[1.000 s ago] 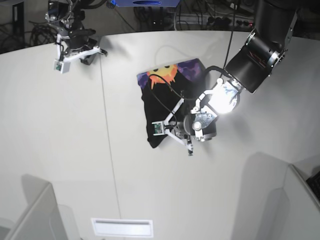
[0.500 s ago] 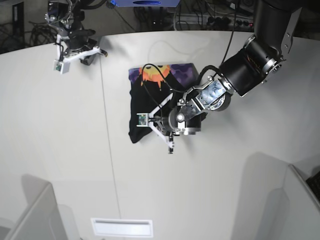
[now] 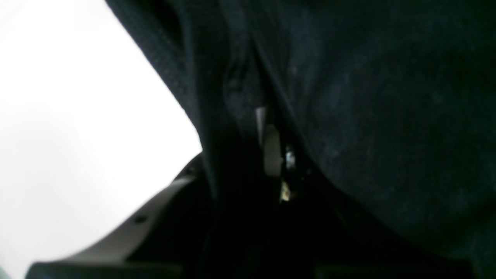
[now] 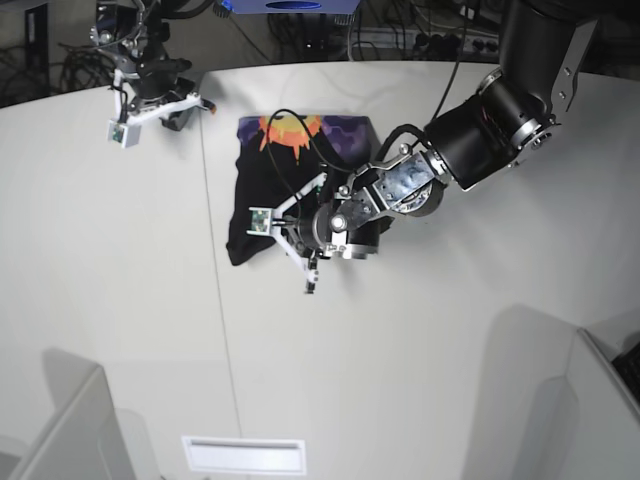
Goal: Fold the T-shirt properly
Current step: 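Drag and rotate the folded shirt with the left gripper toward the table centre, then flatten the folded shirt with the left gripper and release it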
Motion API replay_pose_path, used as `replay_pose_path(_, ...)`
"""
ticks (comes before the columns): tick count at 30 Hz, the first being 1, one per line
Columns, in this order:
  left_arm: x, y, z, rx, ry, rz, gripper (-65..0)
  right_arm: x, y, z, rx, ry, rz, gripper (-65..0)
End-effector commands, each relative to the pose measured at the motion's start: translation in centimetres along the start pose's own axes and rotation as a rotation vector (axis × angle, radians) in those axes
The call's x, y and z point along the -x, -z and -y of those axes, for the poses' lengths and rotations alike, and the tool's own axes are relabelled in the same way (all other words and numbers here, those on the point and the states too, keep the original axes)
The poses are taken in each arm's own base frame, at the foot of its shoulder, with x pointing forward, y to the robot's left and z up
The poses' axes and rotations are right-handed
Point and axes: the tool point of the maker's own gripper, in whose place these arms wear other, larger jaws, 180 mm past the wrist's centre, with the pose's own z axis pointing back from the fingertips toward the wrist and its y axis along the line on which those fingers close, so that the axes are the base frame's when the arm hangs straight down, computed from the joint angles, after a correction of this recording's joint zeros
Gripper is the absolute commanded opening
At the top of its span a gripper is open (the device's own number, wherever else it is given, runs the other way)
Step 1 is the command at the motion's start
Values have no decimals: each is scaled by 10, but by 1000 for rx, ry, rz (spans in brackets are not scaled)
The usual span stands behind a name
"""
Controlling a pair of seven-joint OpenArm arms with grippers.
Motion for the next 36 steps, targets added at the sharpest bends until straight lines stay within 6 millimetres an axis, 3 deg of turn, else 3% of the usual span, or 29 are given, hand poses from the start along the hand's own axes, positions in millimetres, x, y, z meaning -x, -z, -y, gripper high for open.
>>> replay_pose_path(1, -7, 2, 12, 53, 35, 15, -650, -6, -3, 0, -2, -8, 25, -650)
replay_pose_path(25, 17, -1, 8, 50, 49, -37, -650, 1, -4, 3, 5, -9, 9, -650)
replay_pose_path(34, 22, -10, -15, 6, 70, -94, -650, 0, -4, 1, 0, -10, 10, -650)
replay_pose_path(36, 21, -10, -17, 2, 70, -92, -520, 1, -4, 1, -1, -10, 9, -650)
